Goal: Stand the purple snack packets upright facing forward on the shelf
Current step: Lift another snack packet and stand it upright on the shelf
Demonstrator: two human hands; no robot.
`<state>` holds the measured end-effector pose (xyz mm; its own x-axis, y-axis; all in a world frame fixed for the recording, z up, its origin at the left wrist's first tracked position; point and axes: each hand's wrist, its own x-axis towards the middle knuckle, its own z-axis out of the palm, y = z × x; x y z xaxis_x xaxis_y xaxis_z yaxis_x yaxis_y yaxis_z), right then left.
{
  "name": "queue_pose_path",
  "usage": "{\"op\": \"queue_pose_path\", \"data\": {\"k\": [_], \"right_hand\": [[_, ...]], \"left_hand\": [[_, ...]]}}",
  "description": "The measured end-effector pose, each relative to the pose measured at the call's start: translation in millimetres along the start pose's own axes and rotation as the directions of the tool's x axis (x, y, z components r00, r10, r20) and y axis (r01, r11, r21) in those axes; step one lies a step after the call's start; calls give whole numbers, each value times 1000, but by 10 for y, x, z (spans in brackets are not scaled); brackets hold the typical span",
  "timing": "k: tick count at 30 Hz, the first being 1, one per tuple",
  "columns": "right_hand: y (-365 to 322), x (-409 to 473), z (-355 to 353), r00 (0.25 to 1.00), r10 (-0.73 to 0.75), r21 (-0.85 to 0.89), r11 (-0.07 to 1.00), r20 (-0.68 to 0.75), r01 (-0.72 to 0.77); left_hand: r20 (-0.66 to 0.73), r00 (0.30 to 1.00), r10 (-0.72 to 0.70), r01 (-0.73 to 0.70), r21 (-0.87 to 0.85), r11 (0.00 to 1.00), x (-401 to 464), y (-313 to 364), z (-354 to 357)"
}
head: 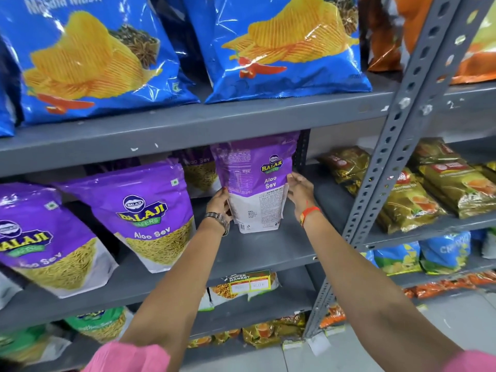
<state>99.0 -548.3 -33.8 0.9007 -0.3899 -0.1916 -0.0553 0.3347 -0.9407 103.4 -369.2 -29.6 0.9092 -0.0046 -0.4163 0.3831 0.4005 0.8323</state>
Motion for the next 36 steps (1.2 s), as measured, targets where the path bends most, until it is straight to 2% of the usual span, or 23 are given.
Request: {"op": "queue_pose_path", "data": {"k": [3, 5, 6, 8, 10, 11, 13, 16, 20, 23, 27, 29, 33, 36], "right_hand": [[-12, -60, -108, 1000, -1, -1, 1000, 31, 1], [-9, -77, -149, 999, 1, -5, 1000, 53, -1], [-3, -82, -163, 998, 1, -25, 1000, 59, 0], [12, -102, -175, 998, -5, -67, 998, 68, 9], [46, -136, -183, 997, -1, -85, 996, 81, 8], [71, -151, -183, 995, -3, -82, 997, 95, 11], [107, -206, -173, 991, -13, -77, 997, 137, 23], [151, -277, -141, 979, -19, -79, 996, 204, 36], [202, -358, -78, 953, -3, -170, 984, 303, 57], [202, -368, 2, 939, 16, -217, 974, 344, 63], [66, -330, 85, 951, 21, -74, 997, 310, 2], [10, -267, 87, 952, 16, -39, 999, 306, -4], [-81, -138, 171, 944, 41, 26, 998, 327, -52], [-136, -83, 245, 927, 37, -7, 999, 373, -37]], "left_hand": [[-168, 977, 131, -113, 107, 988, -7, -6, 43], [-295, 905, 305, -253, 202, 946, -73, -24, 77], [-306, 869, 390, -320, 254, 913, -121, -51, 90], [-224, 850, 476, -390, 338, 856, -199, -164, 139], [-74, 880, 469, -406, 397, 823, -319, -291, 237], [10, 883, 470, -424, 449, 786, -396, -341, 295], [129, 844, 520, -498, 551, 670, -523, -418, 399], [103, 801, 590, -519, 610, 598, -669, -443, 491], [54, 795, 604, -498, 625, 601, -689, -438, 419], [27, 786, 618, -529, 548, 648, -678, -429, 296], [-66, 850, 522, -476, 329, 816, -648, -333, 98], [-79, 887, 455, -423, 256, 869, -610, -259, 11], [-42, 944, 328, -314, 192, 930, -567, -110, -85], [-75, 945, 319, -311, 106, 944, -470, -45, -103]]}}
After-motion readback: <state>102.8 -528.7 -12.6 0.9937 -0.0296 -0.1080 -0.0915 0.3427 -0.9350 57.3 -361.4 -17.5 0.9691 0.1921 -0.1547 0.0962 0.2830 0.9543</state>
